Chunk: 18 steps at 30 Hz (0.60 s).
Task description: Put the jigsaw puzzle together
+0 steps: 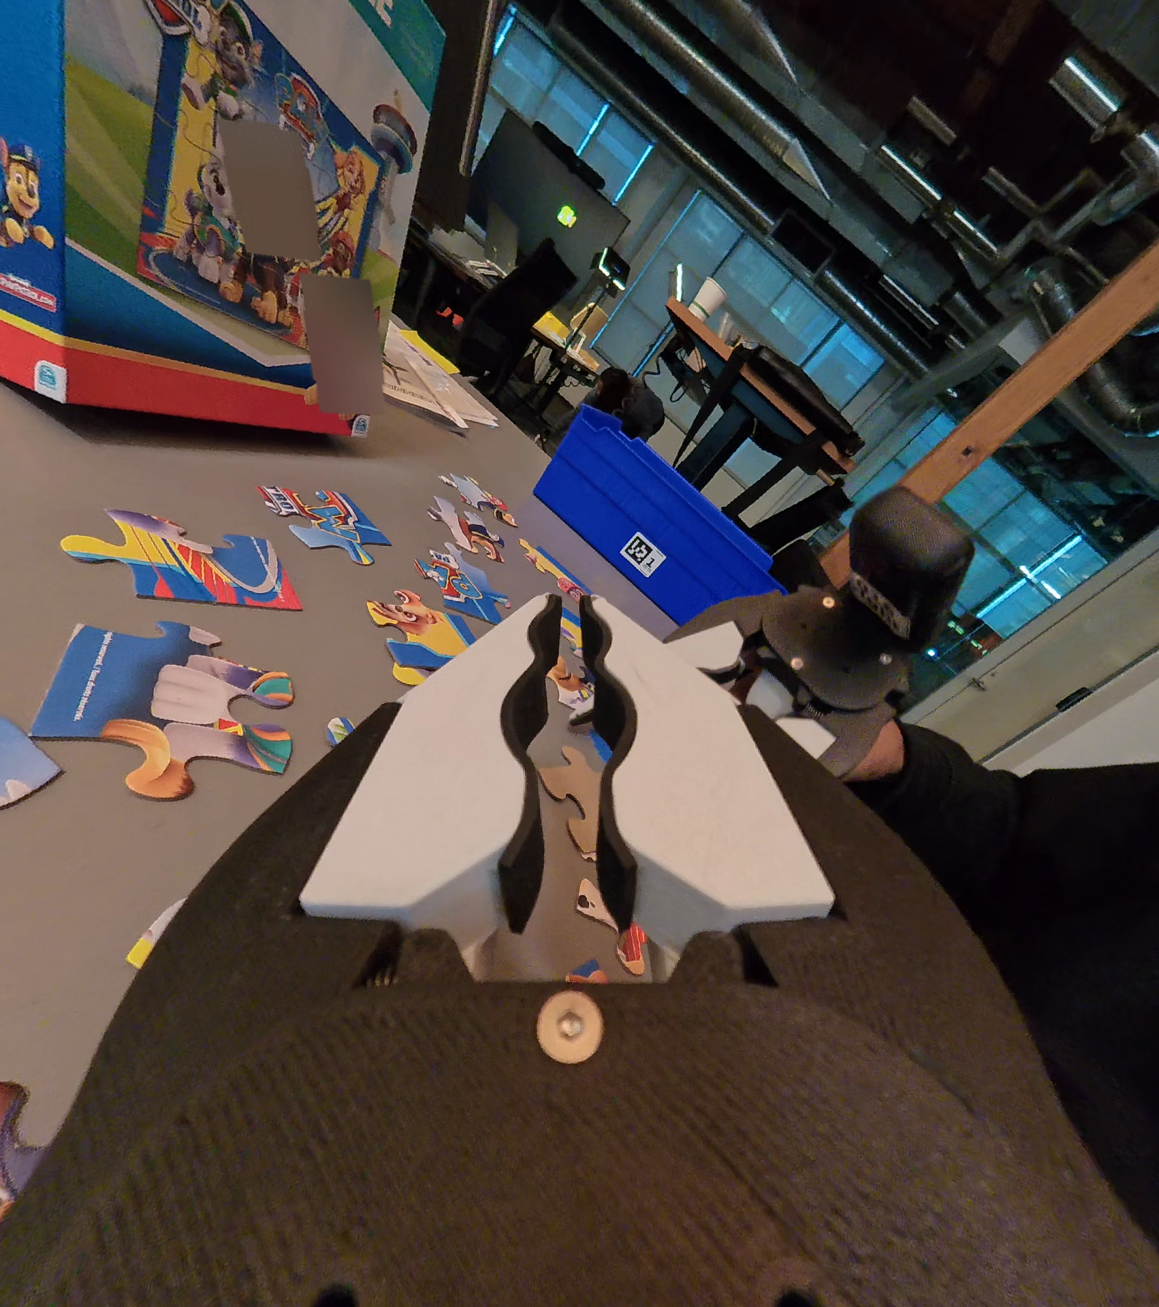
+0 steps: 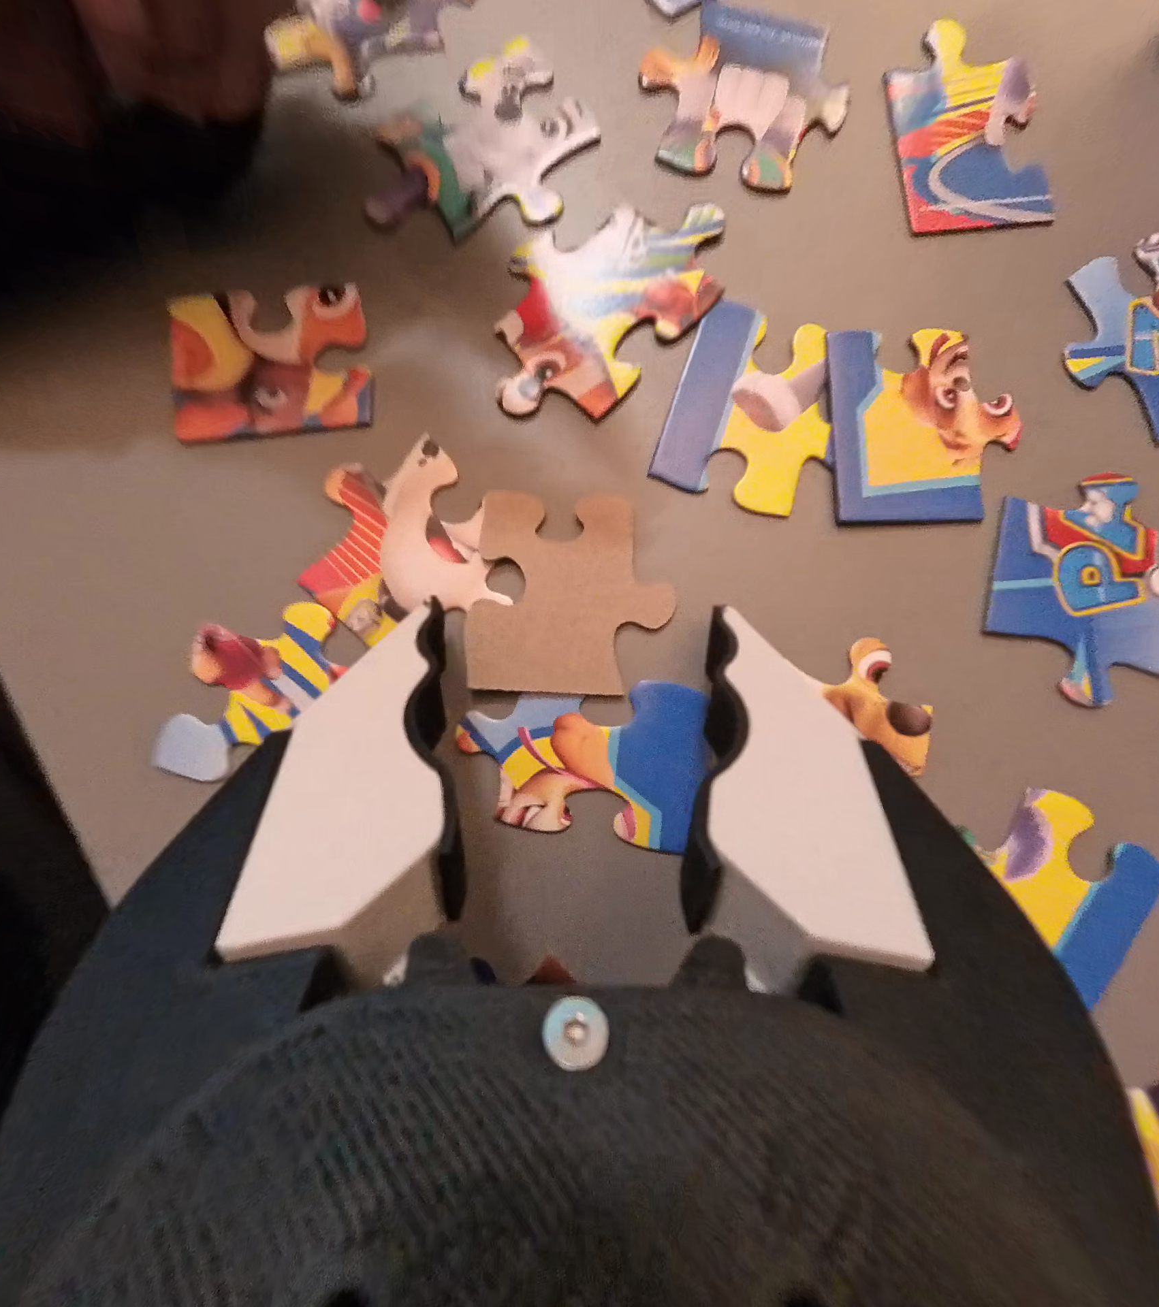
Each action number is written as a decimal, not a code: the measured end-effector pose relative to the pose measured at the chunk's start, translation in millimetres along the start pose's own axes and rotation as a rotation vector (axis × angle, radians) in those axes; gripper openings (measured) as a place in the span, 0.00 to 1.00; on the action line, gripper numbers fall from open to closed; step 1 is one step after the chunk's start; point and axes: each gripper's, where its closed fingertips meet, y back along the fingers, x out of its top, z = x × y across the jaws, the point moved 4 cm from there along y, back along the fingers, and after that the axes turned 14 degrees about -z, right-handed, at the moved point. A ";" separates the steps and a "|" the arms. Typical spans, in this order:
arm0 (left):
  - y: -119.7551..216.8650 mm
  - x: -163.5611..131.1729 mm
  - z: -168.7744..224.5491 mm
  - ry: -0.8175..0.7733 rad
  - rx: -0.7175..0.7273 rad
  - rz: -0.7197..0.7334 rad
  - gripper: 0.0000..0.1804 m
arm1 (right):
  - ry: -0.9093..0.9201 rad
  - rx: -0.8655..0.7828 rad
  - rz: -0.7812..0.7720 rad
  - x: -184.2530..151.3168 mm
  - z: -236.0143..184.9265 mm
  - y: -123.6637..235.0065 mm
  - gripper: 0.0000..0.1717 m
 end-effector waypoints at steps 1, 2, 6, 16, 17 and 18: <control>0.4 0.2 -0.1 0.002 -0.002 0.002 0.01 | 0.017 -0.024 -0.014 -1.1 -0.8 -2.7 0.44; 0.6 0.4 0.0 0.003 -0.004 0.003 0.01 | 0.017 -0.021 -0.012 -0.6 -2.0 -2.9 0.44; 0.2 0.3 0.0 0.001 -0.004 0.000 0.01 | -0.016 0.006 -0.007 -3.6 -2.1 -3.5 0.38; -0.9 0.0 1.4 -0.006 -0.009 -0.004 0.01 | -0.084 0.080 0.090 -1.7 -0.3 11.0 0.24; -1.5 0.0 3.2 -0.013 -0.020 -0.005 0.01 | -0.092 0.109 0.132 2.0 -0.7 18.0 0.24; -2.5 0.1 6.4 -0.024 -0.038 -0.007 0.03 | -0.101 0.160 0.188 7.1 -3.1 26.7 0.24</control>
